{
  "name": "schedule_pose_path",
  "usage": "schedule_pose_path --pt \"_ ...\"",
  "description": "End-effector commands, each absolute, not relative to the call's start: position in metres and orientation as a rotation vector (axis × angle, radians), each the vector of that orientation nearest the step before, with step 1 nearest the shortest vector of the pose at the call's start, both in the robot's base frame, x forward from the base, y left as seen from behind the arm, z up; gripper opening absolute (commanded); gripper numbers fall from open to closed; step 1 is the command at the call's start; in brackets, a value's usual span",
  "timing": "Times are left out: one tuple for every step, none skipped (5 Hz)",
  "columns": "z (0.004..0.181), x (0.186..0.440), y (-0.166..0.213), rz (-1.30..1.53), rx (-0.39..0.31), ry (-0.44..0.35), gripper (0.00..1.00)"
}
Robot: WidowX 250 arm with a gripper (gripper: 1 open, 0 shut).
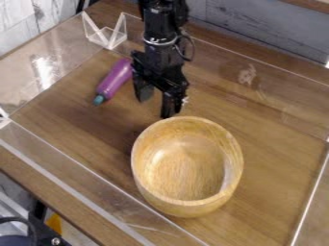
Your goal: Remove the purple eggplant from inside the brown bowl and put it on the table
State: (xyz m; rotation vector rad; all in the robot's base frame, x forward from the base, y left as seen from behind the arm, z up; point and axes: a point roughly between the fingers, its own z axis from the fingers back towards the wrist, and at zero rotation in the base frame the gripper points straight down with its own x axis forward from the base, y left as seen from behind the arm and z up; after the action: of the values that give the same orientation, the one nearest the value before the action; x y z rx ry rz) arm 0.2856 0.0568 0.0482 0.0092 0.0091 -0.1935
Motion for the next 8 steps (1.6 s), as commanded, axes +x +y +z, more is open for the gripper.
schedule_pose_path --pt "0.058 0.292 0.067 -0.193 0.024 -0.03 1.0" --pt "0.06 0.292 0.074 -0.191 0.024 -0.038 1.0" --pt "0.061 0.294 0.08 -0.188 0.022 -0.046 1.0" --pt "0.062 0.298 0.088 -0.186 0.024 -0.06 1.0" --pt "0.061 0.302 0.1 -0.183 0.036 -0.075 1.0" --pt "0.059 0.307 0.11 -0.176 0.047 -0.081 1.0" --pt "0.057 0.312 0.118 -0.173 0.058 -0.089 1.0" --pt "0.054 0.32 0.124 -0.172 0.069 -0.097 1.0"
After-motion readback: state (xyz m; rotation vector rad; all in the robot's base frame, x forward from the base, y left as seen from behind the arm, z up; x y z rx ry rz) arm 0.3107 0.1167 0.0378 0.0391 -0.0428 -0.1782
